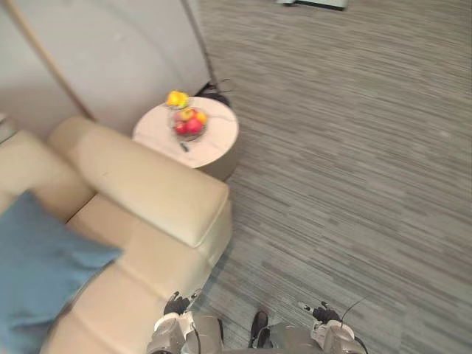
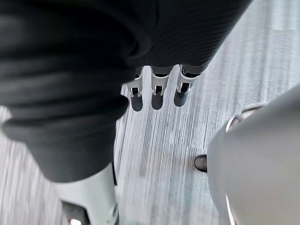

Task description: Pick up cushions and gather them together orderly.

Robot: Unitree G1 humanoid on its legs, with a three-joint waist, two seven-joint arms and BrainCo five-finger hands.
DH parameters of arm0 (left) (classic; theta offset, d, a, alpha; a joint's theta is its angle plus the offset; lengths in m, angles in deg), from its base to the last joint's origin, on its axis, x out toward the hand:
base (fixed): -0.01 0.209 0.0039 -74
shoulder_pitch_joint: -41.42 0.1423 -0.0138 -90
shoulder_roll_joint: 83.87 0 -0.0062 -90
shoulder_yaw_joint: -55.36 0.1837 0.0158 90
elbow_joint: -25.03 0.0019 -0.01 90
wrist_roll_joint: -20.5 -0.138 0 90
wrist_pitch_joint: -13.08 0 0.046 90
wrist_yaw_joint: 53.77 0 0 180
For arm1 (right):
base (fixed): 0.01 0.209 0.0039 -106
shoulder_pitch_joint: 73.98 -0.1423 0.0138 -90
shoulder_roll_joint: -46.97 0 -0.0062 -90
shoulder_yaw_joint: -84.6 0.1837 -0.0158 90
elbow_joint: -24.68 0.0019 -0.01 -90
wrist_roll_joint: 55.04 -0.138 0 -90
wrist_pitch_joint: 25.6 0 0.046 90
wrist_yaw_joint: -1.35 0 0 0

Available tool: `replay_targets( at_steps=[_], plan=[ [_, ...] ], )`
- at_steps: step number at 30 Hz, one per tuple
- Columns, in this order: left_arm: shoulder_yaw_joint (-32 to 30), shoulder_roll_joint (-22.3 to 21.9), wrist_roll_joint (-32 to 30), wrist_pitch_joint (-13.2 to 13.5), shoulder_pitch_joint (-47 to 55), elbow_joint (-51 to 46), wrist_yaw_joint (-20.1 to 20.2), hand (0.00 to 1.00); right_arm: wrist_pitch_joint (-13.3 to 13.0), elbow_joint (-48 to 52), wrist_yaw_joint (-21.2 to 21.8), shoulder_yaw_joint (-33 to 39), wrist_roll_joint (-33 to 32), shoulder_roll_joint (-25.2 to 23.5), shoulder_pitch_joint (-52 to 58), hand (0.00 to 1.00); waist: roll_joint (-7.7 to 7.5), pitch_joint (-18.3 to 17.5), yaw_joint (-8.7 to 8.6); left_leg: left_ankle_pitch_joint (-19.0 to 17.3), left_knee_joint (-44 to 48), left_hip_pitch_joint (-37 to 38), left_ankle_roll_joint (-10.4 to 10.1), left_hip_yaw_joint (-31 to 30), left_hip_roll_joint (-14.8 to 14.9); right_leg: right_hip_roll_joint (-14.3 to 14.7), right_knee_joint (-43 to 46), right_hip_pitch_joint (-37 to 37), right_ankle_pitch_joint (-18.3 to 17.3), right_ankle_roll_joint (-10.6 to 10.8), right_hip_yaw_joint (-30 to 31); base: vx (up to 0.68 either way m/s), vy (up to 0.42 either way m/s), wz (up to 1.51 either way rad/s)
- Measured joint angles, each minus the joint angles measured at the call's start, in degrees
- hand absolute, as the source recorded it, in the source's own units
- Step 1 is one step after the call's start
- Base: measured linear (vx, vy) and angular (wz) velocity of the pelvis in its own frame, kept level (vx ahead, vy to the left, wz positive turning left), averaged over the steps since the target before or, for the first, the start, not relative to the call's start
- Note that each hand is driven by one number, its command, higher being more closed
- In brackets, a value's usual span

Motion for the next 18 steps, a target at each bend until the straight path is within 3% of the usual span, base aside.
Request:
replay_targets(
  at_steps=[1, 2, 3, 5, 6, 7, 8, 9, 10, 12, 13, 14, 16, 18],
  plan=[
    [-0.21, -0.25, 0.02, 0.1, 0.16, 0.03, -0.08, 0.0, -0.09, 0.07, 0.0, 0.06, -0.58, 0.16, 0.67, 0.0, 0.5, -0.31, 0.64, 1.32, -2.26, -0.31, 2.01, -3.29, -0.04, 1.31, 0.7, -0.51, -0.01, 0.06, 2.7, 0.1, 0.067, -1.96],
    [-0.32, -0.26, 0.01, 0.1, 0.25, 0.09, -0.12, 0.0, -0.11, 0.14, 0.0, 0.1, -0.74, 0.15, 1.03, 0.0, 0.66, -0.41, 0.75, 2.22, -2.34, -0.3, 2.3, -3.26, 0.32, 1.86, 1.31, -0.67, -0.2, 0.0, 3.93, 0.17, 0.13, -1.94],
    [-1.17, 0.11, 0.02, 0.02, 0.85, 0.2, -0.17, 0.0, -0.39, 0.21, 0.04, 0.1, -1.67, -0.15, 1.37, 0.0, 0.56, -1.0, 1.15, 3.56, -1.36, 0.96, 0.87, -1.08, 1.68, 3.2, 3.33, -0.97, -1.41, 0.54, 8.23, 0.23, 0.156, -1.66],
    [-1.63, 1.61, 0.14, -0.09, 1.29, 0.47, -0.22, 0.0, -0.64, 0.43, 0.05, 0.0, -1.71, -1.07, 2.38, 0.0, -1.91, -2.5, 0.59, 2.81, -2.83, 1.76, 1.27, 4.01, 1.81, 1.85, 5.99, -3.26, -3.38, 2.0, 10.13, 0.27, 0.178, -1.38],
    [-1.61, 2.18, 0.37, -0.11, 1.2, 0.25, -0.26, 0.0, -0.57, 0.52, 0.12, -0.07, -1.72, -1.83, 3.24, 0.0, -3.98, -3.66, 0.82, 2.96, -4.11, 2.27, 1.67, 8.52, 2.21, -1.09, 8.95, -5.96, -4.94, 4.04, 7.86, 0.25, 0.163, -1.52],
    [-1.57, 2.53, 0.37, -0.11, 1.18, 0.08, -0.38, 0.0, -0.61, 0.5, 0.16, -0.31, -1.73, -2.37, 3.07, 0.0, -4.68, -3.82, 1.66, 2.53, -5.05, 3.74, 2.31, 13.21, 3.14, -4.99, 12.94, -8.06, -5.55, 7.1, 2.59, 0.24, 0.161, -1.64],
    [-1.37, 2.6, 0.37, -0.28, 1.01, 0.2, -0.42, 0.0, -0.57, 0.47, 0.19, -0.36, -1.73, -2.42, 2.91, 0.0, -4.68, -3.77, 1.78, 2.47, -5.39, 4.77, 2.42, 14.73, 3.49, -6.71, 14.09, -8.62, -5.67, 7.56, -0.48, 0.25, 0.143, -1.83],
    [0.12, 2.61, 0.35, -0.68, 0.99, 0.33, -0.59, 0.0, -0.58, 0.48, 0.25, -0.35, -1.71, -2.34, 2.13, 0.0, -4.13, -3.44, 1.9, 2.44, -6.79, 7.95, 2.47, 19.71, 5.16, -11.84, 15.99, -7.9, -5.77, 7.22, -11.89, 0.24, 0.112, -1.71],
    [1.76, 2.59, 0.42, -0.66, 0.52, 0.4, -0.74, 0.0, -0.7, 0.64, 0.17, -0.61, -1.6, -2.44, 1.78, 0.0, -2.78, -2.76, 1.89, 2.35, -7.24, 10.2, 2.62, 23.0, 6.79, -14.98, 14.77, -6.02, -5.01, 6.15, -21.55, 0.23, 0.091, -1.77],
    [2.66, 2.86, 0.39, -0.68, -0.05, 0.51, -0.94, 0.0, -0.65, 0.52, 0.17, -0.59, -1.54, -2.9, 0.97, 0.0, -2.48, -2.7, 2.08, 2.25, -8.9, 13.64, 2.8, 28.12, 8.83, -16.12, 9.12, -4.68, -2.5, 5.74, -29.19, 0.17, 0.017, -1.52],
    [2.75, 3.1, 0.37, -0.66, 0.14, 0.64, -0.97, 0.0, -0.67, 0.42, 0.17, -0.58, -1.54, -3.03, 0.78, 0.0, -2.56, -2.71, 2.14, 2.25, -9.39, 14.24, 2.8, 29.08, 8.87, -15.84, 7.15, -4.72, -1.08, 5.67, -29.63, 0.23, -0.081, -1.75],
    [4.26, 4.47, 0.28, -0.66, -0.72, 1.57, -0.99, 0.0, -0.63, -0.13, 0.16, -0.17, -1.52, -2.62, 0.2, 0.0, -3.96, -2.71, 1.6, 2.09, -10.45, 16.3, 2.52, 30.59, 7.87, -15.24, 0.87, -5.19, 6.13, 3.54, -29.3, 0.21, -0.104, -1.19],
    [5.38, 4.01, -0.19, -0.69, -1.31, 1.79, -1.02, 0.0, -0.64, -0.72, -0.26, 1.32, -1.5, -0.27, -0.45, 0.0, -1.82, -1.96, 1.34, 2.83, -11.97, 18.44, 1.32, 31.34, 9.5, -12.46, -0.92, -5.38, 8.34, 1.64, -30.97, 0.25, -0.188, -1.63],
    [5.91, 3.45, -0.75, -0.76, -1.45, 2.67, -1.04, 0.0, -0.57, -1.9, -0.37, 1.95, -1.49, 1.13, -0.55, 0.0, -0.54, -1.85, 0.35, 3.14, -14.33, 20.73, 0.82, 32.65, 9.07, -11.58, -1.13, -5.39, 7.37, 0.75, -29.82, 0.2, -0.129, -1.11]
  ],
)
